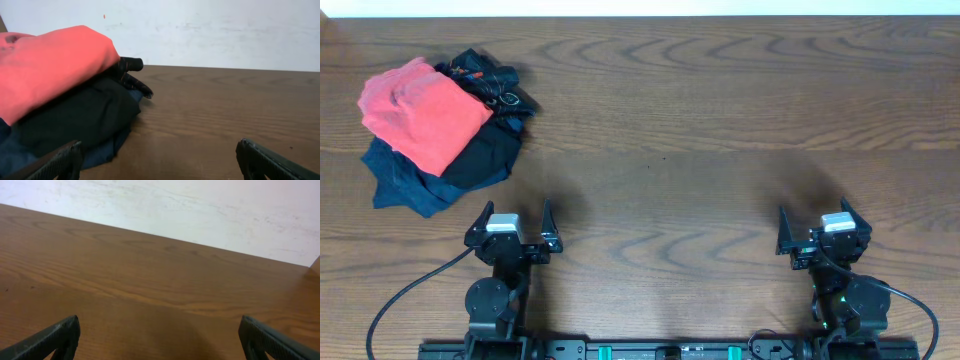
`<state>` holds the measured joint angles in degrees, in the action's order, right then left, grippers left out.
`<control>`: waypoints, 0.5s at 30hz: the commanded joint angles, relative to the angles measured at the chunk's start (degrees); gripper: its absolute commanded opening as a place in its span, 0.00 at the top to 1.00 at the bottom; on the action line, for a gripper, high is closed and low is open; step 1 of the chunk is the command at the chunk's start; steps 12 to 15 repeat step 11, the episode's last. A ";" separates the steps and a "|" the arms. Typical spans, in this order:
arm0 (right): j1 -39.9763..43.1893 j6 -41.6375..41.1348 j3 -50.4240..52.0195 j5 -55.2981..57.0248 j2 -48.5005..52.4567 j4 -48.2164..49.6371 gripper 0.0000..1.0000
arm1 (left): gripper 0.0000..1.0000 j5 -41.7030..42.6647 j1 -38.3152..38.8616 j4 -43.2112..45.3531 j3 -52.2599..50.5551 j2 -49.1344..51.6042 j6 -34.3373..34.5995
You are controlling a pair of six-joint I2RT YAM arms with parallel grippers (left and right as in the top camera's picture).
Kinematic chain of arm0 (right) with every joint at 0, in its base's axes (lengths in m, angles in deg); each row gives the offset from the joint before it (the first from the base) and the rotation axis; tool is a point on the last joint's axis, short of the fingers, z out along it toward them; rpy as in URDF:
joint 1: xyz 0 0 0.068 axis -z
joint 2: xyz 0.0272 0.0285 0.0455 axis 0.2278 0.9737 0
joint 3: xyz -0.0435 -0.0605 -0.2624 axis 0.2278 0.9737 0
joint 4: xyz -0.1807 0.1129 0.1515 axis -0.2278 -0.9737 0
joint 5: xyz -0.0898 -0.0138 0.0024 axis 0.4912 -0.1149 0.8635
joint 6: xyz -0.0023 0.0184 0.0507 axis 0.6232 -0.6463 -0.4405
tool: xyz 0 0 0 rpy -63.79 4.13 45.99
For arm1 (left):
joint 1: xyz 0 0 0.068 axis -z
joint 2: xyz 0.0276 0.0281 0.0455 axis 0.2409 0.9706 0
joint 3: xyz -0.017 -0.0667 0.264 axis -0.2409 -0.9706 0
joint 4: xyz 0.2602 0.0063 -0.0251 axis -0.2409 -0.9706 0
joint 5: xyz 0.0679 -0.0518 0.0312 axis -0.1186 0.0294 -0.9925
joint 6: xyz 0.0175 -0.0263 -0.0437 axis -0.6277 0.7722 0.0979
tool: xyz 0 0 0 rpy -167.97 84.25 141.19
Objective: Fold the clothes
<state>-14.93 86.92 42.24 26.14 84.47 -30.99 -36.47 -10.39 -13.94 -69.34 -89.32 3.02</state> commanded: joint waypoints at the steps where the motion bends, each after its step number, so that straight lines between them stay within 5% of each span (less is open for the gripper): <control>1: -0.61 0.63 0.15 -0.22 -0.37 0.04 0.01 | 0.02 -0.74 0.17 -2.58 -0.87 -0.35 0.26; 15: -0.61 0.63 0.15 -0.22 -0.37 0.04 0.01 | 0.02 -0.74 0.17 -2.58 -0.87 -0.35 0.26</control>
